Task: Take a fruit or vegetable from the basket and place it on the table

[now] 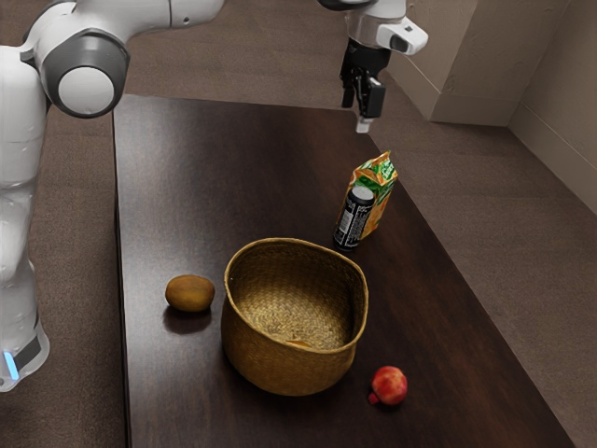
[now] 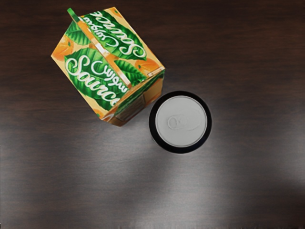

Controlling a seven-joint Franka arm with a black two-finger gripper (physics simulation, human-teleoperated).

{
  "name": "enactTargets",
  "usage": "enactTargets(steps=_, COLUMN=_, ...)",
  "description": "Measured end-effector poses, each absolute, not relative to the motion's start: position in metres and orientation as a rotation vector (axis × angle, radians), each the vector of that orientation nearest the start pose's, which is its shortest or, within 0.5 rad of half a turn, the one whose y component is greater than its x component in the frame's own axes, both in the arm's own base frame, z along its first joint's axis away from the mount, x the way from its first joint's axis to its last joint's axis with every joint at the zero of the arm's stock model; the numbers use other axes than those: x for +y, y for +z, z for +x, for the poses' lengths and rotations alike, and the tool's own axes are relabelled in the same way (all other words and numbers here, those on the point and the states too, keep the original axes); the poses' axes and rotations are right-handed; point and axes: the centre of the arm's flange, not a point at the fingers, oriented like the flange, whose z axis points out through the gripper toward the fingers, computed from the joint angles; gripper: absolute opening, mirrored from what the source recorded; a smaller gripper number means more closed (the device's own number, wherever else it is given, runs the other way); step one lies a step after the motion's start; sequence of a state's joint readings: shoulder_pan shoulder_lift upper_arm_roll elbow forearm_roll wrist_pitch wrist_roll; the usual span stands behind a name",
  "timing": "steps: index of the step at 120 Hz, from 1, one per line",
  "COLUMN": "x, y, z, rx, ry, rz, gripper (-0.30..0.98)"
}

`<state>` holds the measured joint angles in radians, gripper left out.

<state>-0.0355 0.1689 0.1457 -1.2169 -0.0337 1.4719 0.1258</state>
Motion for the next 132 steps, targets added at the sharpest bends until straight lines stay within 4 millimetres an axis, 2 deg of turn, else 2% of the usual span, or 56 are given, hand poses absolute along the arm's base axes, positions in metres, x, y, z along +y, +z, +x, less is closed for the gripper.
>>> enactTargets(steps=16, x=0.052, y=0.684, z=0.591, rx=0.054, ry=-0.136, rz=-3.137, gripper=0.69)
enactTargets(steps=20, x=0.051, y=0.69, z=0.588, rx=0.058, ry=-0.151, rz=-3.136, gripper=0.69)
enactTargets(steps=24, x=0.05, y=0.718, z=0.576, rx=0.065, ry=-0.226, rz=-3.129, gripper=0.69)
enactTargets(steps=30, x=0.047, y=0.768, z=0.543, rx=0.081, ry=-0.356, rz=-3.12, gripper=0.69)
enactTargets(steps=32, x=0.046, y=0.778, z=0.534, rx=0.087, ry=-0.375, rz=-3.12, gripper=0.69)
enactTargets(steps=36, x=0.043, y=0.784, z=0.525, rx=0.101, ry=-0.364, rz=-3.128, gripper=0.69)
enactTargets(steps=40, x=0.039, y=0.779, z=0.523, rx=0.117, ry=-0.319, rz=-3.139, gripper=0.69)
enactTargets(steps=49, x=0.023, y=0.74, z=0.545, rx=0.176, ry=-0.157, rz=-3.164, gripper=0.69)
enactTargets(steps=56, x=-0.008, y=0.724, z=0.554, rx=0.27, ry=-0.084, rz=-3.167, gripper=0.69)
enactTargets(steps=66, x=-0.054, y=0.719, z=0.551, rx=0.416, ry=-0.047, rz=-3.159, gripper=0.69)
enactTargets(steps=78, x=-0.113, y=0.722, z=0.536, rx=0.606, ry=-0.03, rz=-3.138, gripper=0.69)
enactTargets(steps=88, x=-0.146, y=0.721, z=0.494, rx=0.707, ry=0.012, rz=-3.098, gripper=0.69)
enactTargets(steps=97, x=-0.156, y=0.707, z=0.443, rx=0.731, ry=0.046, rz=-3.058, gripper=0.68)
enactTargets(steps=107, x=-0.165, y=0.684, z=0.413, rx=0.753, ry=0.04, rz=-3.03, gripper=0.69)
enactTargets(steps=120, x=-0.176, y=0.672, z=0.398, rx=0.795, ry=-0.04, rz=-3.013, gripper=0.69)
enactTargets(steps=132, x=-0.169, y=0.663, z=0.399, rx=0.777, ry=-0.09, rz=-3.022, gripper=0.69)
